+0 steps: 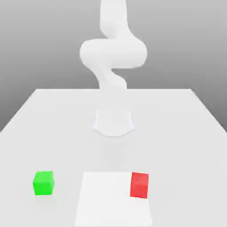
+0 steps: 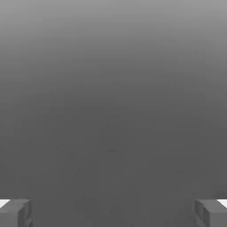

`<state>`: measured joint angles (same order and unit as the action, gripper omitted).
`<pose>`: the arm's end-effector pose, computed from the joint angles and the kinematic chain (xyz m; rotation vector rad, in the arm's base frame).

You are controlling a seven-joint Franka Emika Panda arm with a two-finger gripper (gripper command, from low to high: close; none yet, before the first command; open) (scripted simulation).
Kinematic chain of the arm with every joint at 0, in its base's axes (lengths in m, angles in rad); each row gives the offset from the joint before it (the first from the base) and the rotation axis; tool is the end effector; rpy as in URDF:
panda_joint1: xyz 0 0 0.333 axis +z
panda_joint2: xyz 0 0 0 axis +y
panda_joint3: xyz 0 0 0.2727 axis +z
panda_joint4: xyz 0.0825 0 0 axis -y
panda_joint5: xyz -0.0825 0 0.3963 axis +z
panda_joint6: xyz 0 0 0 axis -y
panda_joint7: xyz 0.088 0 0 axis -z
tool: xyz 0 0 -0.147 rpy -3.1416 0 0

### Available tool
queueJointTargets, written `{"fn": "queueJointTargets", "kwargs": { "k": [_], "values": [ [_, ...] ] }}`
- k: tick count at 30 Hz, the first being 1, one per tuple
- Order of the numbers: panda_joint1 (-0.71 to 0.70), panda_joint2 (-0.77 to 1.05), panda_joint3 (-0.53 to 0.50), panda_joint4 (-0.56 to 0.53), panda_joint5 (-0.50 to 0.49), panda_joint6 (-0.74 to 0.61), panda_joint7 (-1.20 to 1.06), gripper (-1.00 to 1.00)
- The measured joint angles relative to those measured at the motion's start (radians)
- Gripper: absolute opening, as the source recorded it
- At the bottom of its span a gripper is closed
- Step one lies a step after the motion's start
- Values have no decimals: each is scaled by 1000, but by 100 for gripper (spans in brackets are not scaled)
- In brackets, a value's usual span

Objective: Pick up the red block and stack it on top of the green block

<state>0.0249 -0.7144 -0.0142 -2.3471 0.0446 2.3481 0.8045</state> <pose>0.4471 0.0058 0.5977 -2.4546 1.0570 -0.8882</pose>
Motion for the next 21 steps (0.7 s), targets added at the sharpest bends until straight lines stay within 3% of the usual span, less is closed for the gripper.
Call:
{"fn": "queueJointTargets", "kwargs": {
  "k": [7, 12, 16, 21],
  "values": [
    [67, 276, 1, -143, 114, 147, 33, 0],
    [92, 460, 39, -241, 140, 251, 92, 0],
    [98, 601, 75, -321, 99, 338, 185, 0],
    [113, 763, 73, -394, -45, 453, 347, 0]
  ]
}}
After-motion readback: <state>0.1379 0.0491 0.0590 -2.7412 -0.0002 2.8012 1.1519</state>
